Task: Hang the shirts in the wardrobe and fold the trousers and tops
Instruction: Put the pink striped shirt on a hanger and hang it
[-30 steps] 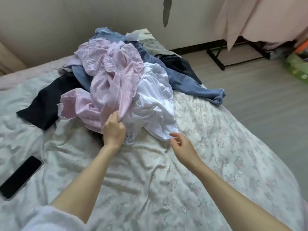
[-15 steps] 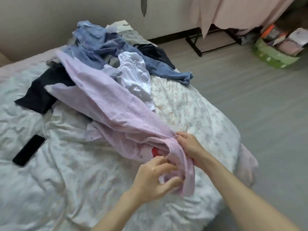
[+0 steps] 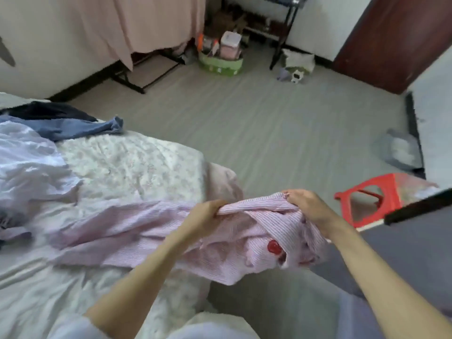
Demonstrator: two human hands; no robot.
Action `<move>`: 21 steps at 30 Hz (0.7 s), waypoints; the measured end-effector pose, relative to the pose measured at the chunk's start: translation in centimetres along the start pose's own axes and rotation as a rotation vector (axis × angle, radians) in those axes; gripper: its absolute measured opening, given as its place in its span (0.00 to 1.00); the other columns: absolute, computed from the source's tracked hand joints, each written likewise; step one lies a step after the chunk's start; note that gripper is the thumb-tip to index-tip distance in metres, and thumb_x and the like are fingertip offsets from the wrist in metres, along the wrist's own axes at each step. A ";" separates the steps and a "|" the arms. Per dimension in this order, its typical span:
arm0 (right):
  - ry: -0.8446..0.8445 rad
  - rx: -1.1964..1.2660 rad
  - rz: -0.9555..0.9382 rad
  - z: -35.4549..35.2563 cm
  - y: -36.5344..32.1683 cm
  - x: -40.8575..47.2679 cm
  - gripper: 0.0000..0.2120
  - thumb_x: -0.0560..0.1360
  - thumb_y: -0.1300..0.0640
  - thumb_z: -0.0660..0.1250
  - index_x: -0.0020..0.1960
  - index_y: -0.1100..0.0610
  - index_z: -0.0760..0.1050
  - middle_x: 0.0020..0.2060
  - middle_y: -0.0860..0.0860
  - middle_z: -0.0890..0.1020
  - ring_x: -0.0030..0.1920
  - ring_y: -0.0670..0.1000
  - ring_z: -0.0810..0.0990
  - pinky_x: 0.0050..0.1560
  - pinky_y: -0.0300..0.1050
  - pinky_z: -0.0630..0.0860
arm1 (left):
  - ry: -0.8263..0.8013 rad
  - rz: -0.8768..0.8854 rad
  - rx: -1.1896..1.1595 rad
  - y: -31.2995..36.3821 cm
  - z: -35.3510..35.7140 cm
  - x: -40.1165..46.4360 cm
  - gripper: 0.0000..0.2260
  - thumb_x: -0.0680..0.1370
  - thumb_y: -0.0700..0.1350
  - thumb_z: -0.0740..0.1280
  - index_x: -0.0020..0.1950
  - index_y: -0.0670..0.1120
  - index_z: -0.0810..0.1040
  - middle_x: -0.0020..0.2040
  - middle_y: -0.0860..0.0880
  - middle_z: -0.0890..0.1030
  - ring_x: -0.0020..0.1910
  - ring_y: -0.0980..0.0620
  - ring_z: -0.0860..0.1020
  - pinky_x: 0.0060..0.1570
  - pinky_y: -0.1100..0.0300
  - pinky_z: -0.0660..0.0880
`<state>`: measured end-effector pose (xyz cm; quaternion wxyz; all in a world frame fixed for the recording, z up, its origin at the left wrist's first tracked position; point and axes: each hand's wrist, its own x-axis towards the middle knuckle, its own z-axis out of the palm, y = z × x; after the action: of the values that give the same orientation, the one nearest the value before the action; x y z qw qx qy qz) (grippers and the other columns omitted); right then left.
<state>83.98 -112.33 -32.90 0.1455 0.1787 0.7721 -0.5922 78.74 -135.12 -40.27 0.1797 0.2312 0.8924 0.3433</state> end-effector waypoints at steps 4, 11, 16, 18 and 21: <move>0.336 0.009 -0.099 -9.1 4.8 -8.9 0.09 0.77 0.68 0.59 0.48 0.58 0.75 0.33 0.43 0.81 0.29 0.34 0.76 0.34 0.25 0.69 | -0.207 0.202 -0.097 11.2 4.2 1.9 0.08 0.77 0.38 0.61 0.48 0.37 0.79 0.44 0.42 0.81 0.46 0.50 0.78 0.47 0.53 0.72; 0.432 0.101 -0.145 -16.1 14.2 -23.9 0.38 0.69 0.58 0.73 0.71 0.45 0.54 0.65 0.38 0.65 0.62 0.30 0.68 0.58 0.24 0.65 | -0.601 0.283 -0.488 30.7 14.2 0.6 0.10 0.80 0.36 0.59 0.51 0.46 0.79 0.40 0.51 0.79 0.34 0.63 0.75 0.38 0.67 0.73; 0.913 0.134 -0.068 -19.4 18.2 -30.4 0.13 0.73 0.69 0.65 0.52 0.55 0.70 0.44 0.48 0.80 0.42 0.39 0.77 0.44 0.34 0.74 | -0.874 0.350 -0.520 39.5 20.3 -1.4 0.13 0.79 0.33 0.57 0.52 0.46 0.78 0.40 0.52 0.81 0.36 0.59 0.79 0.40 0.67 0.76; 1.020 -0.026 0.022 -21.1 19.2 -33.4 0.08 0.77 0.68 0.59 0.49 0.56 0.71 0.42 0.51 0.79 0.43 0.43 0.76 0.45 0.35 0.72 | -0.936 0.415 -0.431 41.3 22.4 -1.5 0.13 0.79 0.33 0.57 0.55 0.47 0.76 0.43 0.53 0.80 0.39 0.61 0.78 0.43 0.69 0.75; 1.119 -0.088 0.051 -23.4 19.1 -38.2 0.08 0.78 0.65 0.59 0.43 0.56 0.72 0.34 0.48 0.74 0.32 0.34 0.72 0.35 0.27 0.67 | -0.967 0.513 -0.155 43.6 25.8 -1.0 0.08 0.80 0.41 0.61 0.57 0.41 0.74 0.45 0.48 0.76 0.44 0.53 0.73 0.43 0.63 0.70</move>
<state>126.34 -89.14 -26.73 -0.2645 0.4780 0.7512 -0.3705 104.56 -93.32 -27.87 0.4960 0.5586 0.5955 0.2953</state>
